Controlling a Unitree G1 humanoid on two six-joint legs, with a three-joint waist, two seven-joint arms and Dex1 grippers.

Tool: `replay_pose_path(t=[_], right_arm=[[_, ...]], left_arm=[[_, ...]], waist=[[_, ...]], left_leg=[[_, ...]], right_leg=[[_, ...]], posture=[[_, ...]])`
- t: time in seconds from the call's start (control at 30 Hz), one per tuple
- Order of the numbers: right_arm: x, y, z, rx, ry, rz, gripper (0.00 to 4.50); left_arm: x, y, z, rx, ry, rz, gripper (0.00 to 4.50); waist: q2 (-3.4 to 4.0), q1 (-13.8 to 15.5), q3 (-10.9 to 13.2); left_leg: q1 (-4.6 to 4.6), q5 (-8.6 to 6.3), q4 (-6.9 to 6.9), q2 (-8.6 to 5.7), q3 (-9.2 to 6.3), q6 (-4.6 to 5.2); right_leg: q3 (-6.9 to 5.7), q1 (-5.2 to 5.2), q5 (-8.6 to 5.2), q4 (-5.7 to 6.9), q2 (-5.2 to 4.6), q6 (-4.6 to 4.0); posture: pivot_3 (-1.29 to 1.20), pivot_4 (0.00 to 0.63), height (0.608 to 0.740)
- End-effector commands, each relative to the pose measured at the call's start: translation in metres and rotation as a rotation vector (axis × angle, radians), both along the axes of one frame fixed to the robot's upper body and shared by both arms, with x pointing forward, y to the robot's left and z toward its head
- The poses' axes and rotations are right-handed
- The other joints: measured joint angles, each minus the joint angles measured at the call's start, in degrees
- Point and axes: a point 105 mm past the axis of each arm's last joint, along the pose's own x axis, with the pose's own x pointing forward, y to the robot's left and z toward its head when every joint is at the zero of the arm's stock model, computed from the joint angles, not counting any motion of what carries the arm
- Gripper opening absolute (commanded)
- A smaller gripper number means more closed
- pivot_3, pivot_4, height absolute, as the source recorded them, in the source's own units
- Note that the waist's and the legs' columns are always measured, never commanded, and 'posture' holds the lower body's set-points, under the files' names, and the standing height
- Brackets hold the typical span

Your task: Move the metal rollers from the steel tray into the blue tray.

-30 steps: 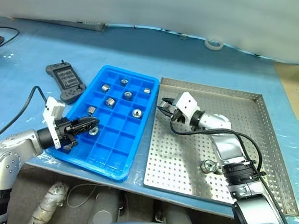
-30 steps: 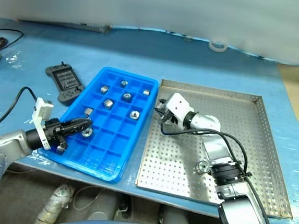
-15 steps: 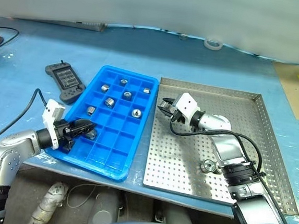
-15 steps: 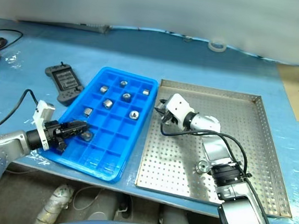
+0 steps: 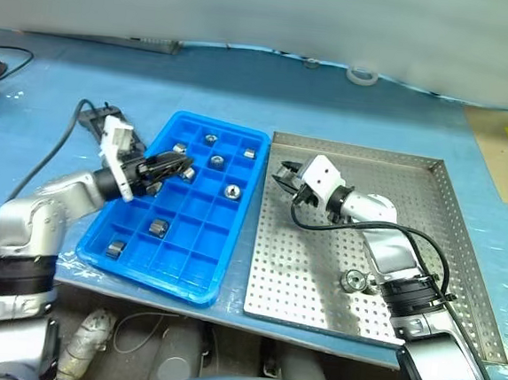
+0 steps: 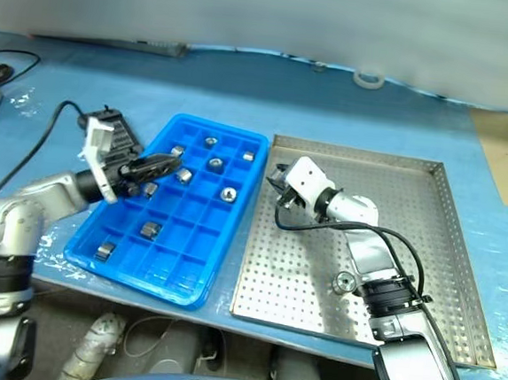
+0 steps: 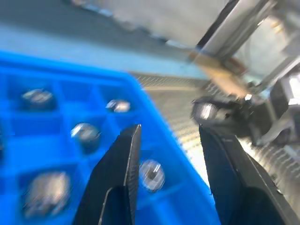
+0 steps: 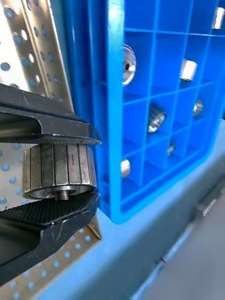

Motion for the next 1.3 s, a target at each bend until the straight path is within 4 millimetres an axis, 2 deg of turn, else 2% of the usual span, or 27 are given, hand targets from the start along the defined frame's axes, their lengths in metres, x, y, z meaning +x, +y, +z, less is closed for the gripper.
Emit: replay_pose_path(t=[0.03, 0.13, 0.2, 0.3, 0.43, 0.53, 0.67, 0.97, 1.23, 1.3], right_arm=[[-0.007, 0.006, 0.028, 0.018, -0.115, 0.021, 1.23], [-0.014, 0.011, 0.037, -0.020, -0.179, 0.046, 1.23], [-0.017, 0.015, 0.043, -0.023, -0.197, 0.058, 1.23], [-0.018, 0.016, 0.049, -0.039, -0.218, 0.061, 1.23], [-0.020, 0.016, 0.052, -0.058, -0.237, 0.064, 1.23], [-0.020, 0.015, 0.053, -0.069, -0.242, 0.059, 1.23], [-0.021, 0.014, 0.053, -0.076, -0.247, 0.053, 1.23], [-0.021, 0.014, 0.054, -0.086, -0.254, 0.052, 1.23], [-0.020, 0.017, 0.055, -0.079, -0.256, 0.057, 1.23], [-0.020, 0.017, 0.055, -0.076, -0.253, 0.055, 1.23]], left_arm=[[0.009, -0.035, -0.002, -0.055, -0.002, -0.116, 2.05], [0.015, -0.070, -0.003, -0.100, 0.018, -0.226, 2.05], [0.019, -0.085, -0.002, -0.113, 0.016, -0.272, 2.05], [0.024, -0.104, 0.002, -0.137, 0.012, -0.329, 2.05], [0.025, -0.119, 0.008, -0.155, 0.002, -0.388, 2.05], [0.023, -0.126, 0.008, -0.153, -0.003, -0.431, 2.05], [0.018, -0.134, 0.000, -0.126, 0.011, -0.472, 2.05], [0.008, -0.142, -0.002, -0.101, -0.015, -0.540, 2.05], [0.008, -0.148, -0.008, -0.076, 0.010, -0.545, 2.05], [0.013, -0.148, -0.008, -0.091, 0.028, -0.519, 2.41]], waist=[[-0.01, -0.18, -0.01], [-0.03, -0.72, -0.01], [-0.04, -1.42, -0.02], [-0.04, -2.28, -0.02], [-0.04, -3.29, -0.02], [-0.04, -3.46, -0.02], [-0.04, -3.82, -0.02], [-0.04, -4.10, -0.02], [-0.04, -4.17, -0.02], [-0.04, -4.17, -0.02]], left_leg=[[0.00, 0.00, 0.01, 0.00, 0.00, 0.00], [-0.08, -0.02, 0.01, 0.01, 0.00, 0.05], [-0.21, -0.02, 0.03, 0.01, 0.00, 0.12], [-0.25, -0.01, 0.11, 0.02, -0.01, 0.39], [-0.26, -0.04, 0.19, 0.02, -0.01, 0.44], [-0.26, -0.04, 0.21, 0.06, -0.01, 0.44], [-0.26, -0.05, 0.24, 0.06, -0.01, 0.47], [-0.48, -0.24, 0.59, 0.06, -0.01, 0.76], [-0.50, -0.24, 0.60, 0.06, -0.01, 0.77], [-0.53, -0.25, 0.60, 0.06, -0.01, 0.77]], right_leg=[[0.00, 0.00, 0.00, 0.00, 0.00, 0.00], [0.00, -0.07, 0.00, -0.01, 0.00, 0.00], [-0.01, -0.16, 0.00, -0.02, 0.00, 0.01], [-0.01, -0.16, 0.00, -0.03, 0.00, 0.01], [-0.02, -0.13, 0.01, -0.03, 0.00, 0.00], [-0.02, -0.13, 0.01, -0.02, 0.00, 0.00], [-0.03, -0.12, 0.00, -0.02, 0.00, 0.00], [-0.03, -0.12, 0.01, -0.02, -0.03, -0.02], [-0.03, -0.13, 0.01, -0.02, -0.03, -0.02], [-0.03, -0.14, 0.01, -0.02, -0.03, -0.02]], posture=[[-0.08, 0.150, 0.740], [-0.11, 0.150, 0.740], [-0.13, 0.150, 0.740], [-0.15, 0.150, 0.740], [-0.18, 0.150, 0.740], [-0.20, 0.150, 0.740], [-0.21, 0.150, 0.740], [-0.21, 0.150, 0.740], [-0.21, 0.150, 0.740], [-0.21, 0.150, 0.740]])
